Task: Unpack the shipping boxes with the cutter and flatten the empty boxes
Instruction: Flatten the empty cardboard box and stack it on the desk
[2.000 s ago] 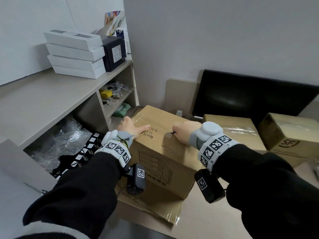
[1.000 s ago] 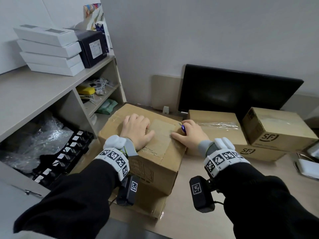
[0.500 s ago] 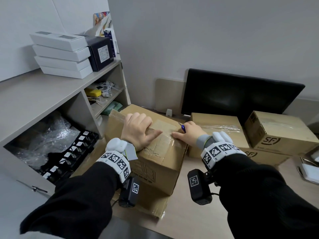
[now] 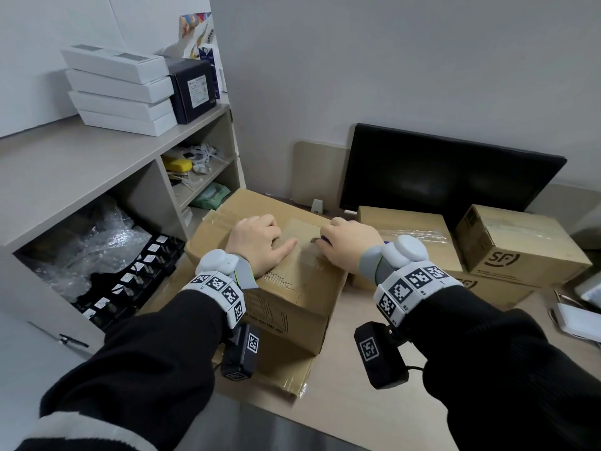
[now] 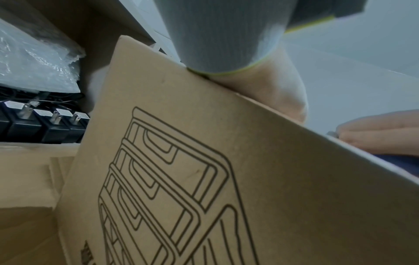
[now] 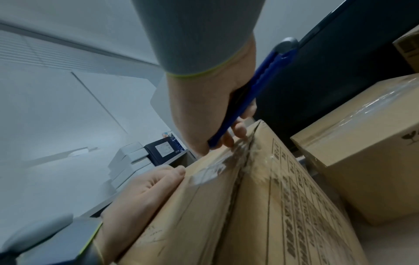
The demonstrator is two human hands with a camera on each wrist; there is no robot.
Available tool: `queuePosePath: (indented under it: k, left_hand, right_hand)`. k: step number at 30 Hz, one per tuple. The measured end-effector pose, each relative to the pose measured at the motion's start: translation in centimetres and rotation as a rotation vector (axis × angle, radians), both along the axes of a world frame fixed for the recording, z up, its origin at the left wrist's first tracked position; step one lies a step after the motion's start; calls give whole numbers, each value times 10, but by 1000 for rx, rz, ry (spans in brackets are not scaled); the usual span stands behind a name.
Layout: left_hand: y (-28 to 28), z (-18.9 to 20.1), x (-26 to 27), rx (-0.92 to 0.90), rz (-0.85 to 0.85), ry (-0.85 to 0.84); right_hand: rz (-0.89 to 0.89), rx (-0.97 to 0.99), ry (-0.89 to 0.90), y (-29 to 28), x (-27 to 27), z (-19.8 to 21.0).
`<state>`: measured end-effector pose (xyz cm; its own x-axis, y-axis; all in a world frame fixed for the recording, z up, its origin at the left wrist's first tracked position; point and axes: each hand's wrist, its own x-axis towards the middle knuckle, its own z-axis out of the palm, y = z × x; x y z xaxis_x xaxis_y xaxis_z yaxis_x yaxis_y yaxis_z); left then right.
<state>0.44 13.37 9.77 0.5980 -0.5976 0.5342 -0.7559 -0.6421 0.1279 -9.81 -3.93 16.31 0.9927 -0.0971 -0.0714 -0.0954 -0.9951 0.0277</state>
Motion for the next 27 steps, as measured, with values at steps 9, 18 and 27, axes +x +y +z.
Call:
queuePosePath:
  k: [9, 18, 27]
  left_hand:
    - [2, 3, -6, -119, -35, -56]
    - [0, 3, -5, -119, -11, -31]
    - [-4, 6, -4, -59, 3, -38]
  right_hand:
    - [85, -216, 218, 18, 5, 12]
    - [150, -351, 336, 22, 3, 16]
    - [118, -316, 315, 12, -12, 16]
